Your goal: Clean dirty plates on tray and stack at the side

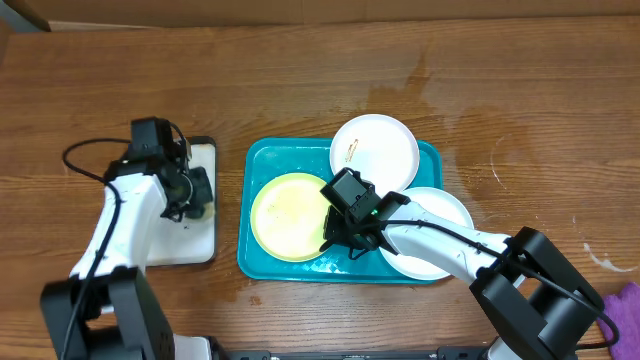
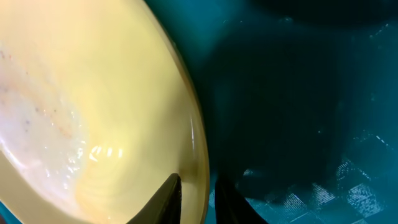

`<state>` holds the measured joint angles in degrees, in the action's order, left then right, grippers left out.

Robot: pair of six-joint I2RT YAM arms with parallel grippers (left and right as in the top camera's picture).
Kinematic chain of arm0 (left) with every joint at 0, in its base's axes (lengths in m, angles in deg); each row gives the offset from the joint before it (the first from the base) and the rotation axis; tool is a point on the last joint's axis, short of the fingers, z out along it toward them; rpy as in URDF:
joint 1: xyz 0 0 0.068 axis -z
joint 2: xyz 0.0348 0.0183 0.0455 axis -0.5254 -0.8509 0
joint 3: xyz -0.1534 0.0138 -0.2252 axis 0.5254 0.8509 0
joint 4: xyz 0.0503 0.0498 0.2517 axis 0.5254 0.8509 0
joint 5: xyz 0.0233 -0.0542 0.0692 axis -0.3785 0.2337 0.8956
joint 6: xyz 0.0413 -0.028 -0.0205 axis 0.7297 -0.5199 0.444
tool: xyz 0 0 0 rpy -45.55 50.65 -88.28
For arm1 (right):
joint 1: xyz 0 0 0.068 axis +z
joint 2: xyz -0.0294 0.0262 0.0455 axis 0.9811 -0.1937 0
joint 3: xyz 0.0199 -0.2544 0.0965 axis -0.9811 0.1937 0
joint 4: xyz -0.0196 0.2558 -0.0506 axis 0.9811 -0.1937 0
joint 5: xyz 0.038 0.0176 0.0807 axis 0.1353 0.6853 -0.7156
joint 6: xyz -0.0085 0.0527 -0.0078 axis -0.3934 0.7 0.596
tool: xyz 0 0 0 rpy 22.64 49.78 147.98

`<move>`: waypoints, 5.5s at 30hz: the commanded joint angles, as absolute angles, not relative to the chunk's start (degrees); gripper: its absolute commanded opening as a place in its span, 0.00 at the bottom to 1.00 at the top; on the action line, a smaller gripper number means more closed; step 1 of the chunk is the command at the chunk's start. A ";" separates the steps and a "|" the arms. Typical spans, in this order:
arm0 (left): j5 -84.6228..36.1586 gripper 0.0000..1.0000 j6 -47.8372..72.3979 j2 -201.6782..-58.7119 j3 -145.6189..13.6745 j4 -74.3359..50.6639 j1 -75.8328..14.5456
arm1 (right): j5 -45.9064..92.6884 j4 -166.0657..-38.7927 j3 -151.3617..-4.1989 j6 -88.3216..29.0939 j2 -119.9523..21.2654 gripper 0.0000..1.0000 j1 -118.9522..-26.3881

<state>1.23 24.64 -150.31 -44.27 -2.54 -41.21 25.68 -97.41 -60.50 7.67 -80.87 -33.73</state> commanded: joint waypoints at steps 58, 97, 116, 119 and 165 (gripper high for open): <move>-10.64 1.00 30.78 -131.19 -53.14 -2.10 -41.43 | 43.05 -137.89 -103.58 -27.60 -81.57 0.04 -39.15; -14.02 0.99 30.76 -128.74 -53.10 -2.12 -41.43 | 42.94 -123.44 -108.17 -23.47 -89.96 0.04 -38.52; -14.02 1.00 30.76 -128.74 -53.10 -2.12 -41.43 | 56.08 -126.50 -108.17 -23.76 -91.25 0.04 -36.66; -14.02 1.00 30.76 -128.74 -53.10 -2.12 -41.43 | 56.27 -126.55 -108.17 -23.71 -91.25 0.04 -36.40; -14.02 1.00 30.76 -128.74 -53.10 -2.12 -41.43 | 116.18 -119.44 -102.10 -23.76 -92.83 0.04 -15.42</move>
